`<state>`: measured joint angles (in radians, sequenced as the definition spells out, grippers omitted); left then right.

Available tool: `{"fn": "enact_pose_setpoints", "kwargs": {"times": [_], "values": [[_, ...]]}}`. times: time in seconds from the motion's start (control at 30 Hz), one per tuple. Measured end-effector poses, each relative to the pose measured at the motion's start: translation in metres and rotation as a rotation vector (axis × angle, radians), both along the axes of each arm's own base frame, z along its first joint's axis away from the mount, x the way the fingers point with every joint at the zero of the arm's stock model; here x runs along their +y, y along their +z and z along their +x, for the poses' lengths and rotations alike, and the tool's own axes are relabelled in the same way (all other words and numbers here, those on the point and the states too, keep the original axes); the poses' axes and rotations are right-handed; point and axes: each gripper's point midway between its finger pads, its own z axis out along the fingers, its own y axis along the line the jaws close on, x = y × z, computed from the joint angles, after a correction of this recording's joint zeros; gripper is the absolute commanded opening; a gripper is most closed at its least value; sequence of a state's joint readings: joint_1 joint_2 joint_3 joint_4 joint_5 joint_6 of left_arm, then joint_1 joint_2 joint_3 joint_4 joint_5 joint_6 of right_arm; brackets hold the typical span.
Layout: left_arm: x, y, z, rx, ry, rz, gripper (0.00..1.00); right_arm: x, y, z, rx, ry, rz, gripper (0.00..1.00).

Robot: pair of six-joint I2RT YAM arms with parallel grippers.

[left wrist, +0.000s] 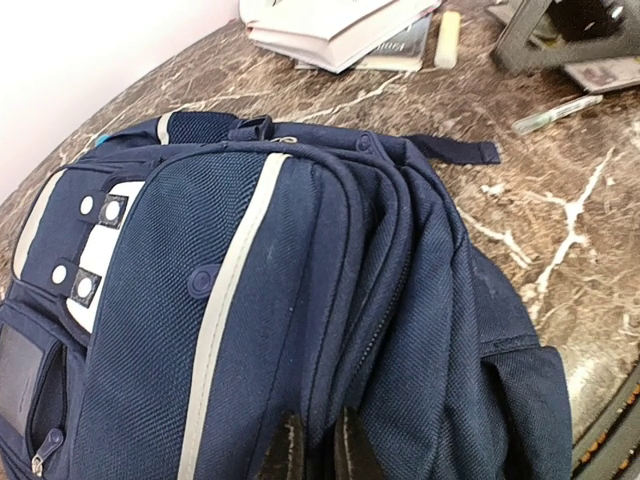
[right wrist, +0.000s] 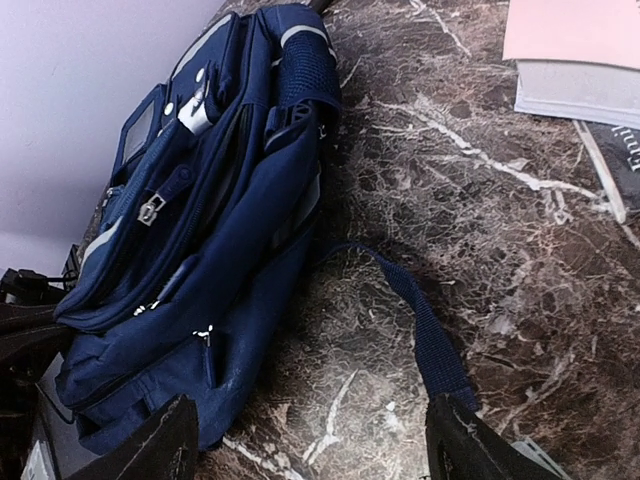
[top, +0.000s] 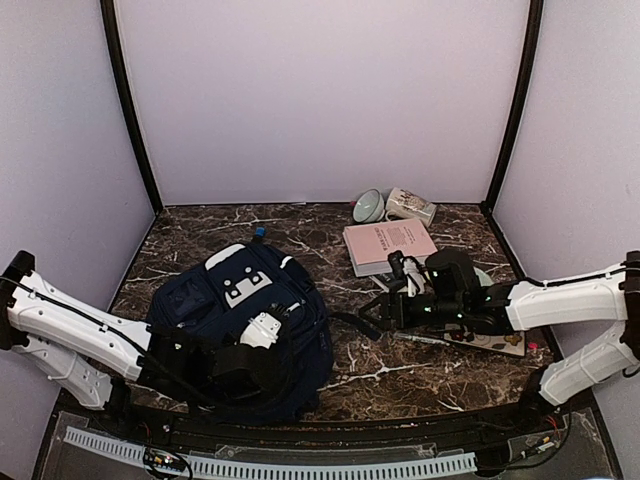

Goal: Pack the student bag
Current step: Pick up the student bag from the center of the board.

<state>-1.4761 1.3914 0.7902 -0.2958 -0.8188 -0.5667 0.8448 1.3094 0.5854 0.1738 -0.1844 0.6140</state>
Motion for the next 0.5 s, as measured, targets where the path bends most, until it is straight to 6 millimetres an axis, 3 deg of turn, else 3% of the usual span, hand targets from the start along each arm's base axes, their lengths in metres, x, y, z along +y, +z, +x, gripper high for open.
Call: {"fn": "enact_pose_setpoints", "kwargs": {"times": [0.23,0.5], "values": [[0.002,0.013,-0.002,-0.004,-0.039,-0.08,0.0,0.025,-0.007,-0.009,0.007,0.077,0.009,0.72],[0.001,0.014,-0.002,-0.005,-0.045,-0.085,0.0,0.055,-0.005,-0.034,-0.112,0.243,0.012,0.68]]}}
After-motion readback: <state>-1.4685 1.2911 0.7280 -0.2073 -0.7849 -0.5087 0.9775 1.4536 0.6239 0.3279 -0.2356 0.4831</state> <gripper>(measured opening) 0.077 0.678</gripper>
